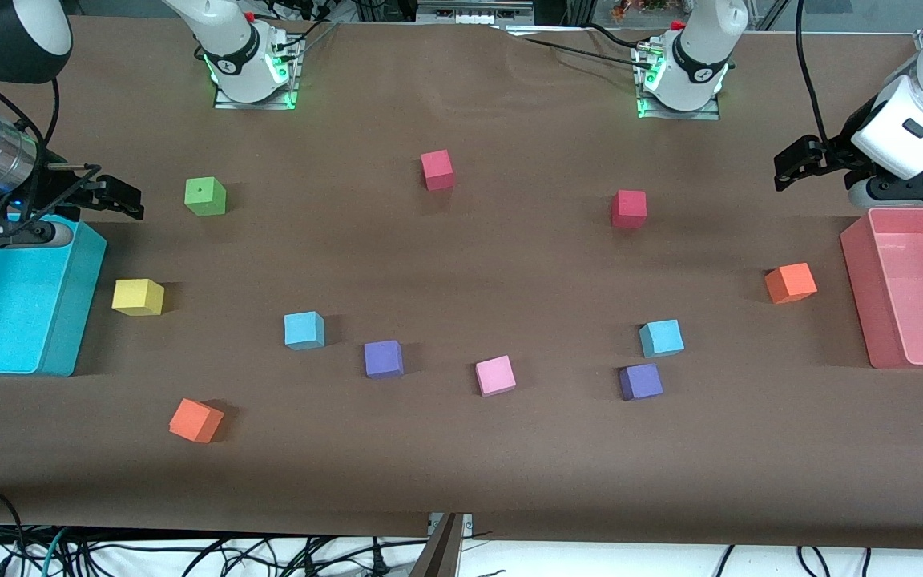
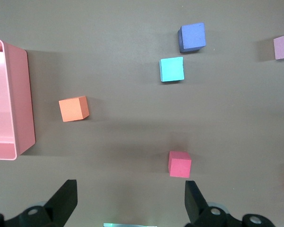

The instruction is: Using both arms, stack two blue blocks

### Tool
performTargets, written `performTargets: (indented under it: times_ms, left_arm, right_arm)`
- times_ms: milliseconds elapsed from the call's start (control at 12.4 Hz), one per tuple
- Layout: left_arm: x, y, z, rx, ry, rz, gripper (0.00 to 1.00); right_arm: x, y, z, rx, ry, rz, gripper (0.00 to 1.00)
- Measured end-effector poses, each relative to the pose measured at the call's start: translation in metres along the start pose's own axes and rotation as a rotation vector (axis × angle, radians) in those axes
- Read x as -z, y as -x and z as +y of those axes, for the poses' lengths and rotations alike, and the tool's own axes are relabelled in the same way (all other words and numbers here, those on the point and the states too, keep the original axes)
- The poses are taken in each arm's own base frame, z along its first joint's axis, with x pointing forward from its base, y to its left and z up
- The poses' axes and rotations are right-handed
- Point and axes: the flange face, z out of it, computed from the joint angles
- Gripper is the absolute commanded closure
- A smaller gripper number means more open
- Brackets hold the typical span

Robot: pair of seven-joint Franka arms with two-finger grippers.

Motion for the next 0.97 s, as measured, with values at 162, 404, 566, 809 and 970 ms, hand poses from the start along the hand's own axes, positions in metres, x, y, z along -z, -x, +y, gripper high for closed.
performTargets:
  times_ms: [162, 404, 566, 809, 970]
  left_arm:
    - [0.0, 0.0, 0.0, 0.0, 0.0, -0.001, 0.0]
    - [-0.002, -0.002, 0.0, 0.0, -0.001, -0.004, 0.0]
    - [-0.004, -0.003, 0.001, 0.0, -0.001, -0.008, 0.0]
    - [-0.004, -0.003, 0.001, 0.0, -0.001, -0.008, 0.0]
    - [-0.004, -0.003, 0.001, 0.0, -0.001, -0.008, 0.0]
  right_arm:
    - [-0.001, 0.001, -0.004, 0.008, 0.001, -0.008, 0.0]
    - [-0.004, 0.003, -0.006, 0.011, 0.001, -0.03, 0.0]
    - [-0.01, 0.003, -0.007, 0.012, 0.001, -0.041, 0.0]
    - [-0.028, 0.001, -0.007, 0.012, 0.001, -0.076, 0.0]
    - [-0.032, -0.001, -0.009, 0.017, 0.001, -0.072, 0.0]
